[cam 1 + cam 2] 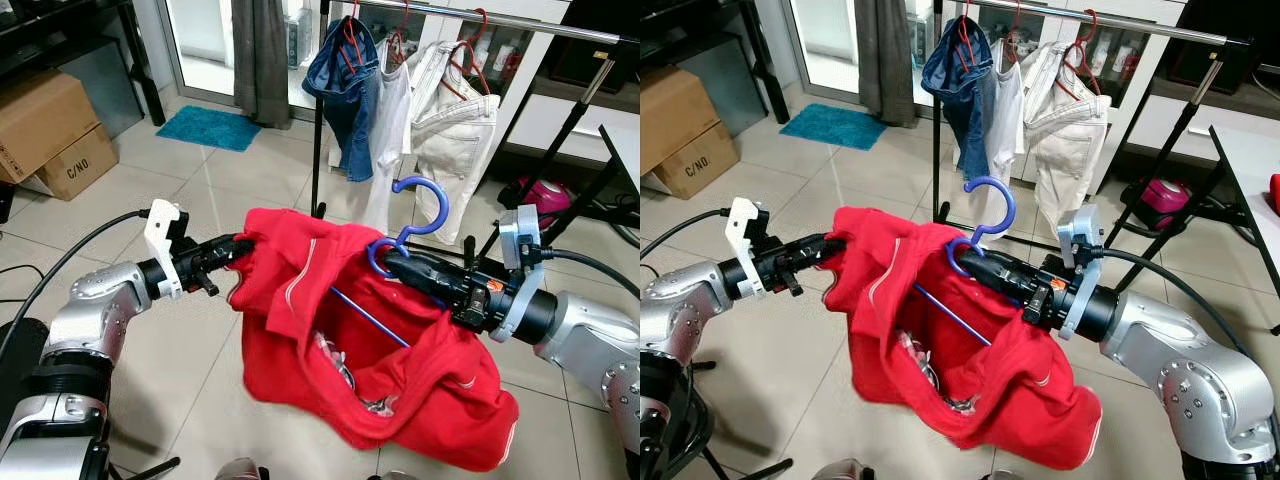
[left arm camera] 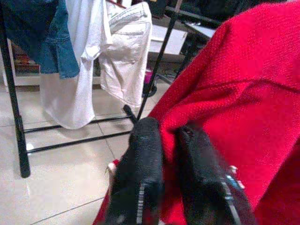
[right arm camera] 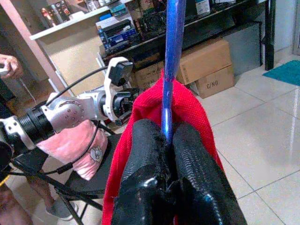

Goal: Hang hanger

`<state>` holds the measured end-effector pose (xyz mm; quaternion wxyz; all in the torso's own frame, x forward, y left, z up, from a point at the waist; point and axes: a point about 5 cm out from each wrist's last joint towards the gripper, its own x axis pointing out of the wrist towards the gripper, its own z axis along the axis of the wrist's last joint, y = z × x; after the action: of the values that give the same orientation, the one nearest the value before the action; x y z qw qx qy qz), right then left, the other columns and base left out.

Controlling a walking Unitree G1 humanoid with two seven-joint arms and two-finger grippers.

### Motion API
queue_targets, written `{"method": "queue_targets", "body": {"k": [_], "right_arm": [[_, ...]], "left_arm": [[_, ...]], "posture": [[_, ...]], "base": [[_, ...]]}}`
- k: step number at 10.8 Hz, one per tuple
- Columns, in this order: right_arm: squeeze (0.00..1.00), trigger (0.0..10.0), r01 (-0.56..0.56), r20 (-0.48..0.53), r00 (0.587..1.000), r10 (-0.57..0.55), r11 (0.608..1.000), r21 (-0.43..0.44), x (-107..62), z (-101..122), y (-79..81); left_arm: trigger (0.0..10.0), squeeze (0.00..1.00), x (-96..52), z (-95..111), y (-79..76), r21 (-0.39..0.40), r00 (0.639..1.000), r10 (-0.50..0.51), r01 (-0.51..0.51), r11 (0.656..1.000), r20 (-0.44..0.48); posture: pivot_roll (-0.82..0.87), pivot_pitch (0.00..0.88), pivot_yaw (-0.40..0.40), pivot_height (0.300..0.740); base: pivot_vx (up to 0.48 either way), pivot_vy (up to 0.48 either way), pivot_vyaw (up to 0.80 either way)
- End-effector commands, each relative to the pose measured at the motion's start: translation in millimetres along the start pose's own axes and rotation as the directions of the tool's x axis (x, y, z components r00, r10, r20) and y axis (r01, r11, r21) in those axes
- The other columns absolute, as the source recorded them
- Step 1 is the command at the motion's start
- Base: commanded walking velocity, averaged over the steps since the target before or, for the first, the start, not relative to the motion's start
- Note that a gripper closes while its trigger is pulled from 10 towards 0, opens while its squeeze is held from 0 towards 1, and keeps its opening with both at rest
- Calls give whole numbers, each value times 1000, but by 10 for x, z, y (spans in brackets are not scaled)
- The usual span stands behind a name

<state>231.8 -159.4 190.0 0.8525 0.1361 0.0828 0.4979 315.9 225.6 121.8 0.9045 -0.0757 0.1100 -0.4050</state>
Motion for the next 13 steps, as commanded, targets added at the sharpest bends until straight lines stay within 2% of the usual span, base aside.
{"method": "queue_targets", "body": {"k": [1, 4, 7, 8, 9, 10, 11, 12, 13], "right_arm": [[0, 10000, -1, 14, 1000, 1, 1000, -19, -20, 37, 8], [0, 10000, 6, 9, 1000, -6, 1000, -15, -25, 24, 5], [0, 10000, 20, -1, 1000, -20, 1000, -15, -32, 2, -13], [0, 10000, 81, -26, 996, -81, 997, -14, -45, -44, -85], [0, 10000, 118, -52, 992, -118, 993, -3, -56, -89, -129], [0, 10000, 170, -108, 980, -170, 985, -4, -78, -185, -192], [0, 10000, 204, -125, 971, -204, 979, -7, -88, -230, -227], [0, 10000, 216, -123, 969, -215, 976, 0, -94, -248, -240], [0, 10000, 219, -124, 968, -216, 976, 6, -106, -262, -239]], "left_arm": [[0, 0, -40, 36, -4, -7, 1000, -18, 18, 1000, 14], [0, 0, -87, 69, 29, -24, 999, 0, 1, 1000, 47], [0, 0, -137, 167, 96, -69, 987, 64, -54, 996, 147], [0, 0, -197, 288, 183, -122, 956, 147, -120, 985, 252], [0, 0, -225, 364, 216, -149, 935, 179, -139, 979, 305], [0, 0, -280, 458, 278, -196, 897, 234, -170, 966, 375], [0, 0, -322, 479, 334, -220, 875, 285, -213, 952, 390], [0, 0, -361, 444, 421, -224, 859, 379, -317, 922, 345], [0, 0, -413, 417, 530, -263, 804, 510, -443, 857, 307]], "posture": [[-39, 0, -16, 740], [-39, 0, -20, 740], [-40, 0, -22, 740], [-40, 0, -25, 740], [-38, 0, -25, 740], [-37, 0, -24, 740], [-37, 0, -24, 740], [-38, 0, -22, 740], [-39, 0, -20, 740]], "base": [[0, 0, 0], [0, 0, 0], [0, 0, 0], [0, 0, 0], [0, 0, 0], [0, 0, 0], [0, 0, 0], [0, 0, 0], [0, 0, 0]]}}
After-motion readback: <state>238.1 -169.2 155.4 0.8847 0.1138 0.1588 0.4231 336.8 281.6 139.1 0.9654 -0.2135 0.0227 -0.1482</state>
